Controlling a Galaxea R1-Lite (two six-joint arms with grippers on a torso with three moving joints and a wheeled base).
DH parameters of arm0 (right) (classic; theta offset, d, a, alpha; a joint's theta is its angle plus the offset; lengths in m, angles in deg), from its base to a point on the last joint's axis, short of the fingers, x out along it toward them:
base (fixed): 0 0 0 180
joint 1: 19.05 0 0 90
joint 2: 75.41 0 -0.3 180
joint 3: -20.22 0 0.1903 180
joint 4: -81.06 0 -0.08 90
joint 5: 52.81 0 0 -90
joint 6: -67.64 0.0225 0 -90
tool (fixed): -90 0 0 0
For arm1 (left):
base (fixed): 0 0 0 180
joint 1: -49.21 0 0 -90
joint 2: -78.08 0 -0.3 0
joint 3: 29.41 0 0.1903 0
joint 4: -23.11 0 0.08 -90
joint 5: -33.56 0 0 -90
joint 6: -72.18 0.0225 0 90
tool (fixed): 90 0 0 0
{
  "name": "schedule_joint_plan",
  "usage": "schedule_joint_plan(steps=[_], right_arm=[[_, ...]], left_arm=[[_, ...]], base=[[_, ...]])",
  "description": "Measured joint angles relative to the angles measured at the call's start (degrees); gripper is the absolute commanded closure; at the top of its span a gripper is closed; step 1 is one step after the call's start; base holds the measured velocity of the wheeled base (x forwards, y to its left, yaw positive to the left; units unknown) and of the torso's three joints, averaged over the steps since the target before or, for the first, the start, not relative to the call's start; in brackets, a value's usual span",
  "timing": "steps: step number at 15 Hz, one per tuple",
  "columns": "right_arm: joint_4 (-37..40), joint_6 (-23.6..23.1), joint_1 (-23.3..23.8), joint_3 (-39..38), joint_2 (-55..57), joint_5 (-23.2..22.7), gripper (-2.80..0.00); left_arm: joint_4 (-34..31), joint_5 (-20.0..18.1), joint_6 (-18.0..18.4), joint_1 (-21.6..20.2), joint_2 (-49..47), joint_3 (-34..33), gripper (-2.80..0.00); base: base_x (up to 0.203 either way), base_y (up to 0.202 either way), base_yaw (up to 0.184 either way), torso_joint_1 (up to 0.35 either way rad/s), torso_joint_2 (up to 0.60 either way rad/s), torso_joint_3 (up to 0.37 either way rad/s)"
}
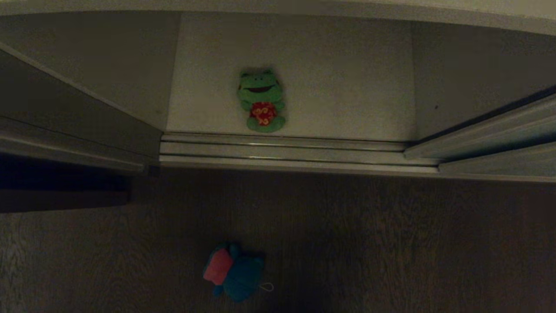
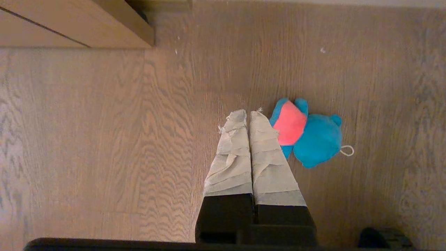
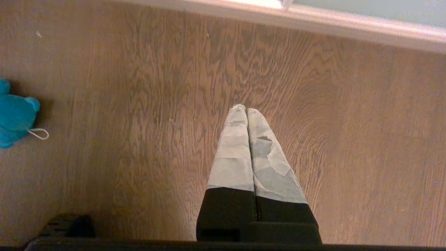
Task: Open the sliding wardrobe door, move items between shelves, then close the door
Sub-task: Place the blue doll on the higher shelf
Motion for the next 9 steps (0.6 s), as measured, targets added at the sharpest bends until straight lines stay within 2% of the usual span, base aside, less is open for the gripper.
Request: schedule_joint_plan(steps=[3, 7, 9], right_arm=[[0.00, 0.01, 0.00, 0.01, 0.02, -0.02, 0.00], [0.00, 0.00, 0.00, 0.00, 0.02, 0.00, 0.00], [0.00, 0.00, 0.00, 0.00, 0.02, -0.02, 0.00]], left_arm=[[0.06, -0.05, 0.01, 0.00, 0.00, -0.09, 0.00], [-0.23, 0.09, 1.79, 0.00, 0.00, -0.09, 0.00], [-1.56, 0.08, 1.96, 0.00, -0.23, 2.01, 0.00]], base=[[0.000, 0.000, 0.000, 0.001, 0.01, -0.081], [0.000, 0.000, 0.000, 0.000, 0.00, 0.000], [0.000, 0.000, 0.000, 0.000, 0.00, 0.000]])
